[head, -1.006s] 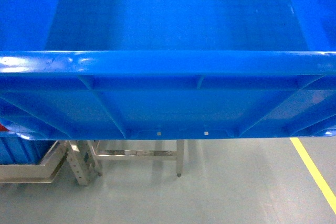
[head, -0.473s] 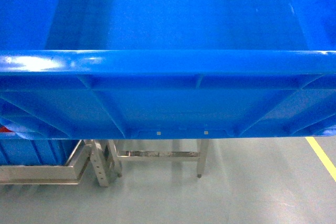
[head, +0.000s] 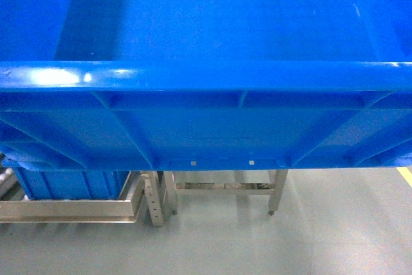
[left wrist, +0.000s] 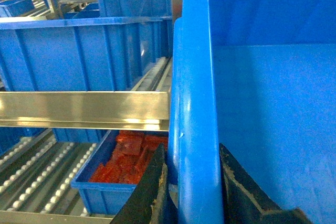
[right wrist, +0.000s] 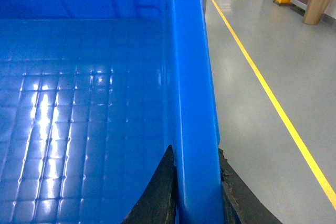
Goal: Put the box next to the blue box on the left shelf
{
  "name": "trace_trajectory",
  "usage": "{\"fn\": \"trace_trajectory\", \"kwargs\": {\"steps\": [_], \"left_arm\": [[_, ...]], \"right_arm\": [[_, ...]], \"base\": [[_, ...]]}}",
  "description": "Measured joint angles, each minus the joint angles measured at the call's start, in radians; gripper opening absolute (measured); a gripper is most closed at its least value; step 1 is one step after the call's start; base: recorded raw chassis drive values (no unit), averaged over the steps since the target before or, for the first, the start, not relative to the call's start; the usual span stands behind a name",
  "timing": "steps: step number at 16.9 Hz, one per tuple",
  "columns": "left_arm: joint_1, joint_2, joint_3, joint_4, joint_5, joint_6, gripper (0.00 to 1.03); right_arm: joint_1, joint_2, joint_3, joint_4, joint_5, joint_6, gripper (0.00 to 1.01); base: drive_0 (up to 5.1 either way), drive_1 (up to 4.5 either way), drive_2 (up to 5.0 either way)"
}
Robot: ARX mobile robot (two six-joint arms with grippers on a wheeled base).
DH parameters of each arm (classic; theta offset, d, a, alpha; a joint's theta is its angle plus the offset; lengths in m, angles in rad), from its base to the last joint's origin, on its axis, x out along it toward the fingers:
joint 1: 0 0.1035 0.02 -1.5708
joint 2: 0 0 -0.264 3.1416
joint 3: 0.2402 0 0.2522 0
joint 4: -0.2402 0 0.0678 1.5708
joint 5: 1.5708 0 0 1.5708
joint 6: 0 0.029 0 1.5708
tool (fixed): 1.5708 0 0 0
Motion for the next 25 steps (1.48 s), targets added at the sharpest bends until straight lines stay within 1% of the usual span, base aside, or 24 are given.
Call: {"fn": "trace_trajectory", "kwargs": {"steps": [25], "left_arm": [[0.0, 0.0, 0.0, 0.001, -0.001, 0.0, 0.18]], "right_arm": [[0.0, -0.004, 0.0, -0.002, 0.0, -0.001, 0.11]], "base": [[-5.0, 2.34, 2.5]]}}
